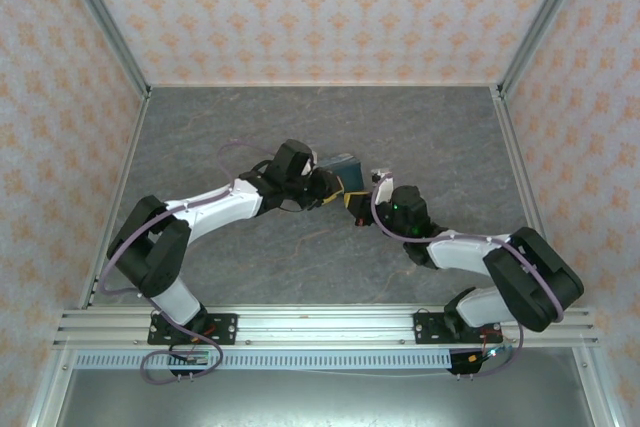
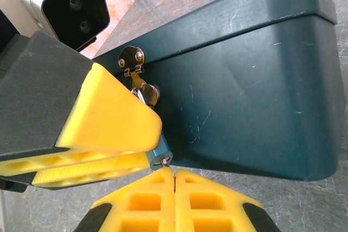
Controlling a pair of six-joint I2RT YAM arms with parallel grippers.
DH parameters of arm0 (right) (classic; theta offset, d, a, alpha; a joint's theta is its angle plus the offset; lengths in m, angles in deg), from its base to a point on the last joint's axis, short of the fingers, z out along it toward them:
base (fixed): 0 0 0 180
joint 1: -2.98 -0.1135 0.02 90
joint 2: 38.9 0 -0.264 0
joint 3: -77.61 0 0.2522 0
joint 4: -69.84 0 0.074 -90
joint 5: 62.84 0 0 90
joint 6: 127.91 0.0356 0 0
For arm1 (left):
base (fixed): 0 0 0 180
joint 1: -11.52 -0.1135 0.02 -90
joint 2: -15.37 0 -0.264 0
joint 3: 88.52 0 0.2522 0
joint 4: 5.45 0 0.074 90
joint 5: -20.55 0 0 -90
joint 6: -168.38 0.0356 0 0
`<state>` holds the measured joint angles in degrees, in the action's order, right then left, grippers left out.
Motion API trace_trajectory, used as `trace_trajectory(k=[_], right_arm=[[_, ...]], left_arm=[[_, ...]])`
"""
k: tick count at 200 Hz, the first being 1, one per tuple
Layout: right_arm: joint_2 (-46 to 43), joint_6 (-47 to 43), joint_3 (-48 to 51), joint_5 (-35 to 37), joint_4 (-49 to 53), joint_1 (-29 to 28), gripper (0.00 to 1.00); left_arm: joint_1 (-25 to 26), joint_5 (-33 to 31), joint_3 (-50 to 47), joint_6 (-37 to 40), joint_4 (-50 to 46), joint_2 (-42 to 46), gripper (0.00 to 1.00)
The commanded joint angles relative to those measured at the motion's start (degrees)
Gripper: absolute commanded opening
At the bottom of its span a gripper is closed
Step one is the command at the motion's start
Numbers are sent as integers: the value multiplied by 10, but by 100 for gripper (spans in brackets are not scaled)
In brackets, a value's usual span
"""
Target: Unlock the padlock with the key
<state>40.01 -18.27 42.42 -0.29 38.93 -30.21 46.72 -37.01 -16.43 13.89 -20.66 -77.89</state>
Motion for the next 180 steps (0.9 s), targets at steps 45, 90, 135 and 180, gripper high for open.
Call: trace_trajectory(k=[45, 90, 135, 180], right_arm=[[9, 43, -21, -49, -66, 16, 0], [50, 89, -12, -50, -65, 16, 0], [106, 129, -3, -24, -88, 14, 0], [136, 155, -1, -2, -78, 4, 0]], left_arm=[[13, 50, 1, 26, 45, 23, 22], [12, 33, -11, 33, 67, -4, 22], [4, 18, -30, 25, 101, -33, 24], [-5, -1, -51, 21, 127, -50, 34]])
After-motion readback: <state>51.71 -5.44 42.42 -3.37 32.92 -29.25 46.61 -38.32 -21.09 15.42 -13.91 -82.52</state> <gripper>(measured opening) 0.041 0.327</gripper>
